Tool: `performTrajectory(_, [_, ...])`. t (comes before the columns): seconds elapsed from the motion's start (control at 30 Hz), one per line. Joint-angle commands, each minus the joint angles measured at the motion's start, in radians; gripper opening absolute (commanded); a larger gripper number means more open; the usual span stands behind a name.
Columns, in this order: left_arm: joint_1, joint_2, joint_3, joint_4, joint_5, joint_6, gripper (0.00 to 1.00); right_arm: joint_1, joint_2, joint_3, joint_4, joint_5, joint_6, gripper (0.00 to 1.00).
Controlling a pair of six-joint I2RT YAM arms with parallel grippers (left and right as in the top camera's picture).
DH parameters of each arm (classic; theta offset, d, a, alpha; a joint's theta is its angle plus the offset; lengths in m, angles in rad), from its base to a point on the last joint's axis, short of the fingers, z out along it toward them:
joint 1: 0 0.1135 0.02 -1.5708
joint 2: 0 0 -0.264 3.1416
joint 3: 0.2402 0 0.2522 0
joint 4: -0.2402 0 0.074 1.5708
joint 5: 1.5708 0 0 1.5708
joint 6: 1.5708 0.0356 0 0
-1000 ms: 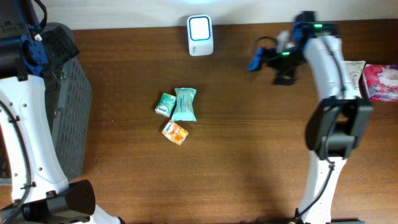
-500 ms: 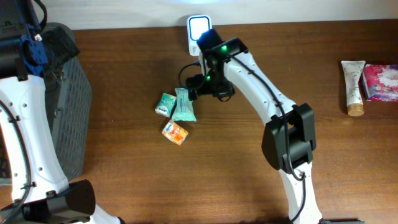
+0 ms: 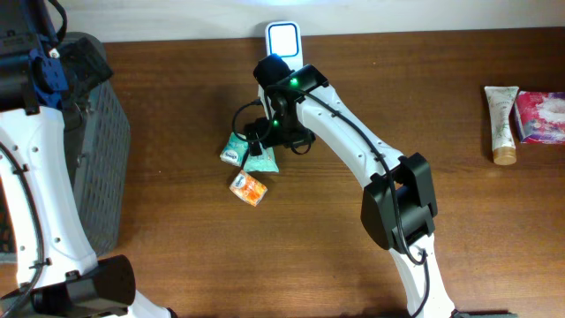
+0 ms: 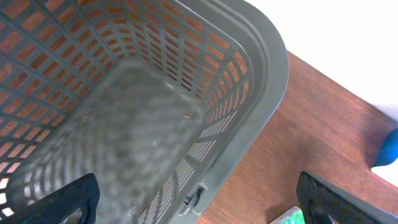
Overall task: Scan the item barcode
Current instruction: 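Move the right gripper to the mint-green packet, then grasp the mint-green wipes packet with the right gripper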
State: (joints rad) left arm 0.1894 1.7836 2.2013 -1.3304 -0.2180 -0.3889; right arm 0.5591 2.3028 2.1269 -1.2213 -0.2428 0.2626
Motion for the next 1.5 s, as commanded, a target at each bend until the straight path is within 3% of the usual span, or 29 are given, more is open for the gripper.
performTrajectory(0.0, [0.003, -0.016, 0.01, 0.002, -0.007, -0.006, 0.99, -0.002, -0.035, 0.005, 0.005, 0.016, 0.008, 0.98])
performTrajectory(0.4, [0.003, -0.016, 0.01, 0.002, -0.007, -0.006, 0.99, -0.002, -0.017, 0.005, 0.152, 0.011, 0.113, 0.98])
performTrajectory(0.5, [0.003, -0.016, 0.01, 0.002, -0.007, -0.006, 0.99, -0.004, -0.016, 0.002, 0.151, 0.03, 0.113, 0.71])
performTrajectory(0.57, [0.003, -0.016, 0.01, 0.002, -0.007, -0.006, 0.99, -0.004, -0.016, -0.016, 0.156, 0.071, 0.113, 0.71])
performTrajectory(0.83, [0.003, -0.016, 0.01, 0.002, -0.007, -0.006, 0.99, -0.002, -0.005, -0.16, 0.266, 0.045, 0.163, 0.72])
performTrajectory(0.9, [0.003, -0.016, 0.01, 0.002, -0.007, -0.006, 0.99, -0.005, -0.005, -0.174, 0.27, 0.045, 0.173, 0.94])
performTrajectory(0.93, [0.003, -0.016, 0.01, 0.002, -0.007, -0.006, 0.99, -0.011, -0.005, -0.179, 0.269, 0.046, 0.173, 0.99])
performTrajectory(1.47, [0.003, -0.016, 0.01, 0.002, -0.007, -0.006, 0.99, -0.103, -0.005, -0.182, 0.215, 0.032, 0.157, 0.99])
